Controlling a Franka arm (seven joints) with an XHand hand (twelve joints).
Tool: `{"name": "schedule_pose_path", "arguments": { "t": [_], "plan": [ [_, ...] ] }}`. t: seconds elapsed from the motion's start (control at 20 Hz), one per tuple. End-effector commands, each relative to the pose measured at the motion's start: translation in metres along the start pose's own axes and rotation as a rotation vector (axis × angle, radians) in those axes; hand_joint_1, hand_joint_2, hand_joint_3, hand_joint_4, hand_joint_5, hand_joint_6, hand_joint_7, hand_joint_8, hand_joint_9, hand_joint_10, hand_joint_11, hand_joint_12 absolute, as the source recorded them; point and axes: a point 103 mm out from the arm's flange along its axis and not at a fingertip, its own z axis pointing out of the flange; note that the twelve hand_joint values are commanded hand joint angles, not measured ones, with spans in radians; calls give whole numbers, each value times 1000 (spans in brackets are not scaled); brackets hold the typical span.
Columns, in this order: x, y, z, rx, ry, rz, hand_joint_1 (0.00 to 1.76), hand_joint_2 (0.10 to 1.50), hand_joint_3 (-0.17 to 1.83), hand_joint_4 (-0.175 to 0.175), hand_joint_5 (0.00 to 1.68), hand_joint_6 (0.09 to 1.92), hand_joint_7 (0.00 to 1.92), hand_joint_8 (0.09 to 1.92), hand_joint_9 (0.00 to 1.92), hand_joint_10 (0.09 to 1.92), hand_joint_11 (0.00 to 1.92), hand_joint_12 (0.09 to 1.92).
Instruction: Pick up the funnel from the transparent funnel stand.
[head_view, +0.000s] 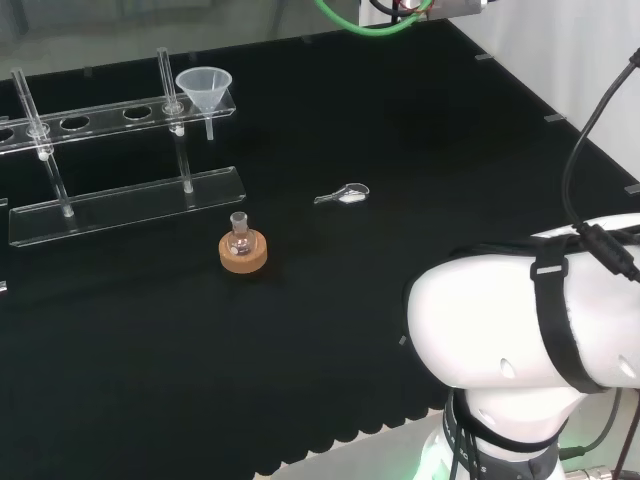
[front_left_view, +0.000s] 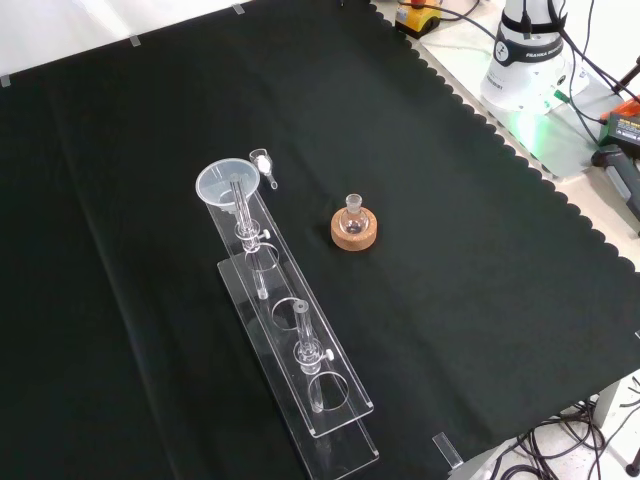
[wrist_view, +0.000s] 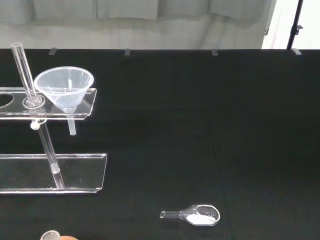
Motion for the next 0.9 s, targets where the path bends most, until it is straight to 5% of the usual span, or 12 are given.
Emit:
{"name": "schedule_pose_path", "arguments": {
  "t": [0.05,0.55,0.7,0.75,0.8,0.9],
  "plan": [
    [3,1,0,-9,-9,-4,52,829,578,-28,62,110,8,173,0,502,0,1291],
    [42,13,12,-116,23,1,52,892,399,-17,78,87,0,182,0,561,0,1380],
    [60,22,20,-138,56,-22,59,891,388,-17,77,87,0,198,0,608,0,1390],
    [56,26,24,-141,107,-81,62,891,384,-17,78,87,0,208,0,624,0,1395],
    [53,31,29,-139,85,-100,64,891,381,-18,80,87,0,214,0,634,0,1398],
    [58,42,40,-187,100,-98,71,890,375,-20,87,87,0,232,0,664,0,1405]
  ]
}}
